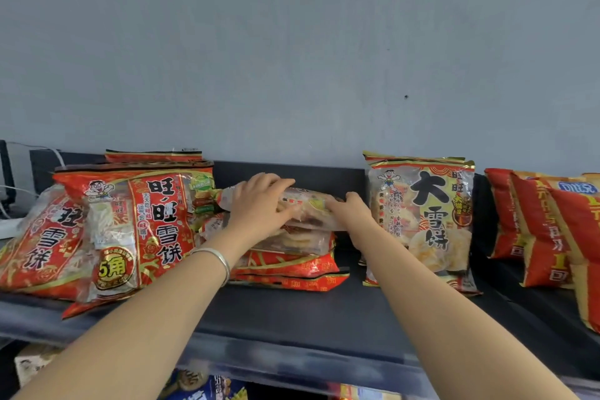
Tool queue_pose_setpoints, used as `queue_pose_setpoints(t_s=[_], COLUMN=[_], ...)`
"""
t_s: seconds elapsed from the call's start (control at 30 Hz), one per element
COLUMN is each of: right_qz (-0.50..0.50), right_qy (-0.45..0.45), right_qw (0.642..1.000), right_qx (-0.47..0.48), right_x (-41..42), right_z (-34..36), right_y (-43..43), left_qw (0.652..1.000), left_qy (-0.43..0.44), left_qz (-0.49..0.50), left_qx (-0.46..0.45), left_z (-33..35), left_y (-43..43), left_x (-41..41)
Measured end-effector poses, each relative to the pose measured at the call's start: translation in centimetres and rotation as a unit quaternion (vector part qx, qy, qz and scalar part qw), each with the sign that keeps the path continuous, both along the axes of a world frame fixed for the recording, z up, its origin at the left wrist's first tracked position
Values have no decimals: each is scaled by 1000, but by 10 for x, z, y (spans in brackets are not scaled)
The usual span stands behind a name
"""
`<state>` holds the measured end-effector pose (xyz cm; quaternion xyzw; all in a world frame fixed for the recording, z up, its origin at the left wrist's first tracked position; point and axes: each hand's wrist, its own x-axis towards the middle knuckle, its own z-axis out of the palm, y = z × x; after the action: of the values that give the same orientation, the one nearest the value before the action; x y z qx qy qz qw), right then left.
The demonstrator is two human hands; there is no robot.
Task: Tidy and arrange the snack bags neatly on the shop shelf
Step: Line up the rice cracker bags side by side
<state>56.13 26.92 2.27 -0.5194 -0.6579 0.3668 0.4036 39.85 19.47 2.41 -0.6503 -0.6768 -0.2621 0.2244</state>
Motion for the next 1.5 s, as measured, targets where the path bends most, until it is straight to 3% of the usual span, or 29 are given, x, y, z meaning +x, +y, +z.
queue_pose_setpoints(t_s=[0.1,0.17,0.27,0.33,0.5,0.8,0.9,1.0,1.1,1.23,1.33,1.43,1.5], right_qz=[0,3,39,64,160,-38,-30,1,26,23,-1,1,-6], right_qy=[68,176,399,462,449,451,477,511,546,568,558,566,576], right_qw=[996,983,913,881,876,884,872,856,834,819,825,820,813], right_qx=[-54,-58,-81,-74,-72,-112,-101,-78,-72,-82,-89,-89,-84], right_x=[-6,-8,-18,-29,-68,-112,-107,-90,-63,-33,-12,12,28], right_z=[1,9,16,14,7,-1,1,5,10,11,10,11,10], right_y=[9,13,17,14,-19,-19,-18,-21,-23,-15,-12,-16,-18], left_qw=[995,990,993,992,986,996,987,951,905,762,687,659,620], left_qy=[18,33,-13,-74,-125,-78,-152,-268,-390,-617,-695,-714,-743], left_qz=[41,58,79,91,106,46,-31,-90,-116,-171,-185,-188,-208], left_qx=[-87,-121,-87,-47,-9,-8,48,125,126,95,105,145,146], left_z=[-1,-6,-16,-20,-23,-30,-23,-11,0,8,5,3,3], left_y=[7,11,14,15,17,7,1,-4,1,8,9,7,7], left_x=[-26,-36,-44,-47,-40,-48,-59,-57,-52,-39,-27,-15,-7])
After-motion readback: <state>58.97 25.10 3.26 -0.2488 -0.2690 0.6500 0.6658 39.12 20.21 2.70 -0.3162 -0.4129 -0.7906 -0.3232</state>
